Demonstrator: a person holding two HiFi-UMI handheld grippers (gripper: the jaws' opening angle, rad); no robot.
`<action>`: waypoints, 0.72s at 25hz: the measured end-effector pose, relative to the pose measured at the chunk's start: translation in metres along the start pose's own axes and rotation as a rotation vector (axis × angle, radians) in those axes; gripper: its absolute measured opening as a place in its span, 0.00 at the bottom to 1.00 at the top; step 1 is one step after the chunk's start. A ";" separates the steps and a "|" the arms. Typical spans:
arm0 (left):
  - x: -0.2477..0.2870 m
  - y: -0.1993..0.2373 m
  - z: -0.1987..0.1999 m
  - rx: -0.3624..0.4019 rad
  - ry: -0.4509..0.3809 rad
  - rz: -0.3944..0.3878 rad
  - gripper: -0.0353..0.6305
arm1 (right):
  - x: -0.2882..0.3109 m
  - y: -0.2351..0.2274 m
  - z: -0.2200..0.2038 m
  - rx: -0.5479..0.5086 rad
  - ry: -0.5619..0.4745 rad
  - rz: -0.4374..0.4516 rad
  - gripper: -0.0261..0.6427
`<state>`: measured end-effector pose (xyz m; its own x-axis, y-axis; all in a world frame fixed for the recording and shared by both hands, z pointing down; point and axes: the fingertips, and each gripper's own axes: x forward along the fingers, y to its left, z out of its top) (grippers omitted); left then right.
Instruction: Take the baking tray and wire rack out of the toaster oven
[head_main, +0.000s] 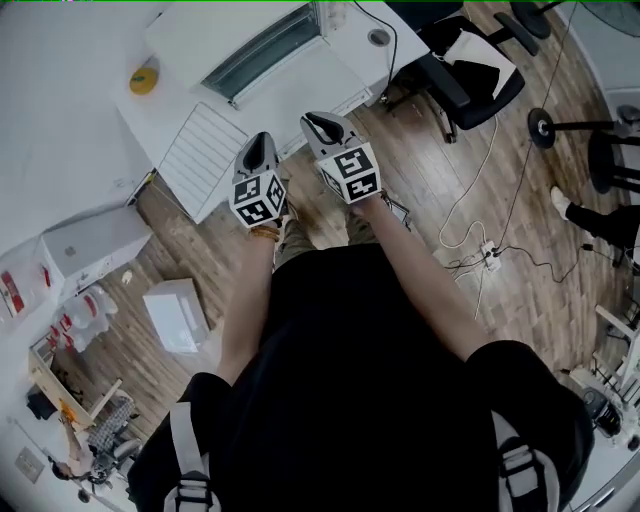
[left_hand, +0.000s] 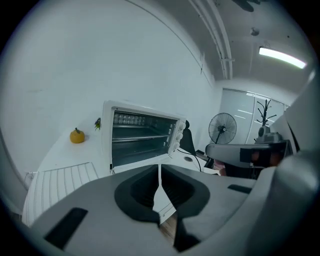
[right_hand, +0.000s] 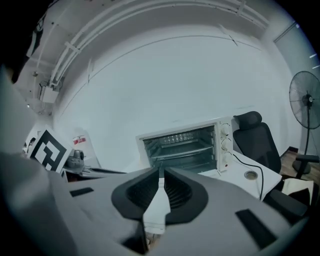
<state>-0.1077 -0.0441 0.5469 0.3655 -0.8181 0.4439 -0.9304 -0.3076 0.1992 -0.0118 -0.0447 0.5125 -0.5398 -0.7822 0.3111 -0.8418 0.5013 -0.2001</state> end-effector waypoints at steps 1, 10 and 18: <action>0.003 -0.004 0.000 -0.023 -0.003 0.010 0.10 | -0.002 -0.008 0.000 0.011 0.000 0.008 0.11; 0.017 -0.039 0.002 -0.191 -0.029 0.053 0.10 | -0.018 -0.045 -0.012 0.106 0.030 0.085 0.11; 0.026 -0.026 0.018 -0.286 -0.072 0.092 0.10 | 0.004 -0.055 -0.002 0.174 0.041 0.147 0.11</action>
<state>-0.0746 -0.0666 0.5375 0.2682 -0.8715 0.4106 -0.9106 -0.0903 0.4033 0.0318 -0.0748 0.5264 -0.6590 -0.6882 0.3035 -0.7434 0.5346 -0.4018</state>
